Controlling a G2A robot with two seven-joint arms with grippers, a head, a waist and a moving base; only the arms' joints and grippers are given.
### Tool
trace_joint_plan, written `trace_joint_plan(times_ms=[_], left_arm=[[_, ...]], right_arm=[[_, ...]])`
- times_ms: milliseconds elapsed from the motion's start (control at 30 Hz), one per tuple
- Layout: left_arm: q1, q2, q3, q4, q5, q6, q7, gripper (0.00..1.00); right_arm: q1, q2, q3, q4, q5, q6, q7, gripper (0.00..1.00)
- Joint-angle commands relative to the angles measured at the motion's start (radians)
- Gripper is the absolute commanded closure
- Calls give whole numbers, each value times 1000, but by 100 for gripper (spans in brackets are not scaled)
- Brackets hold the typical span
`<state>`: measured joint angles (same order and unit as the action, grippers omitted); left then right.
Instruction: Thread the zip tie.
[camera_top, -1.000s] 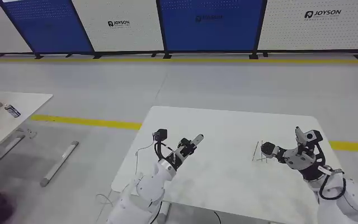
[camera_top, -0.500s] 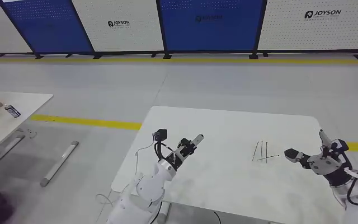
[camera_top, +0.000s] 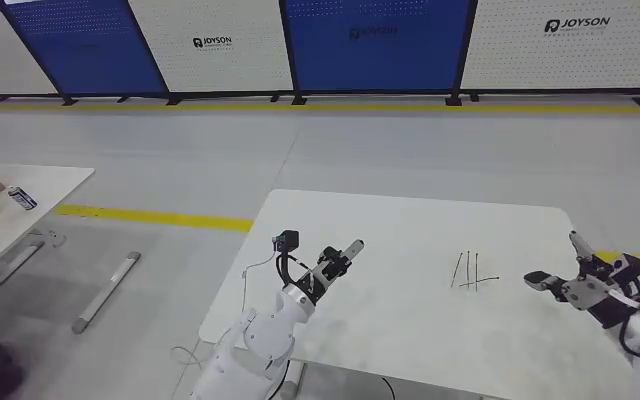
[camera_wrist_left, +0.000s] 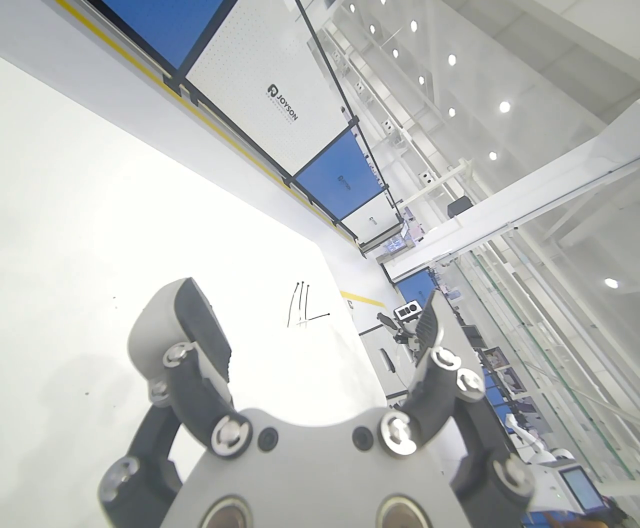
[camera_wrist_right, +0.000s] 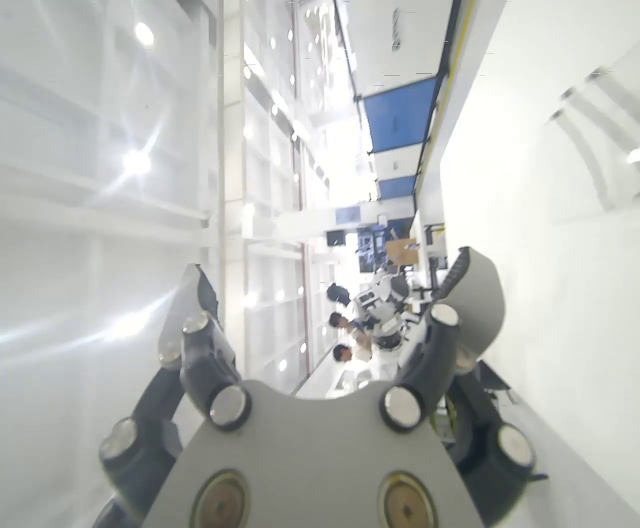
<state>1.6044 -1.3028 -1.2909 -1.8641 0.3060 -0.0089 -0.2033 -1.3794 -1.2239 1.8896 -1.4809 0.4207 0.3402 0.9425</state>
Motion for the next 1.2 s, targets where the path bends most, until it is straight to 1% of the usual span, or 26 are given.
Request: trace_joint_plan(times_ms=[0,67,100,167,200,567,667,733,833,900,933,967,1000,1033,1100,1167], left_arm=[[0,0,0,0,0,0,0,0],[0,0,0,0,0,0,0,0],[0,0,0,0,0,0,0,0],[0,0,0,0,0,0,0,0],[0,0,0,0,0,0,0,0],[0,0,0,0,0,0,0,0],[0,0,0,0,0,0,0,0],[0,0,0,0,0,0,0,0],[0,0,0,0,0,0,0,0],[0,0,0,0,0,0,0,0],[0,0,0,0,0,0,0,0],[0,0,0,0,0,0,0,0],[0,0,0,0,0,0,0,0],[0,0,0,0,0,0,0,0],[0,0,0,0,0,0,0,0],[0,0,0,0,0,0,0,0]], right_arm=[[-7,10,3,-5,-18,0,-19,0],[-12,25,-4,4,-53,0,-9,0],[-10,33,-17,18,-80,0,14,0],[31,56,-57,82,-118,0,149,0],[58,64,-62,115,-102,0,200,0],[58,64,-62,115,-102,0,200,0],[55,68,-68,114,-133,-7,175,0],[57,79,-81,98,-197,-7,214,0],[77,97,-88,100,-294,-13,246,0],[94,107,-100,113,-340,-16,280,0],[114,114,-106,129,-374,-14,300,0],[129,118,-109,143,-395,-13,296,0],[141,122,-121,144,-429,-26,301,0],[155,128,-141,146,-480,-53,319,0],[172,134,-158,146,-559,-79,265,0],[174,134,-160,146,-567,-82,250,0]])
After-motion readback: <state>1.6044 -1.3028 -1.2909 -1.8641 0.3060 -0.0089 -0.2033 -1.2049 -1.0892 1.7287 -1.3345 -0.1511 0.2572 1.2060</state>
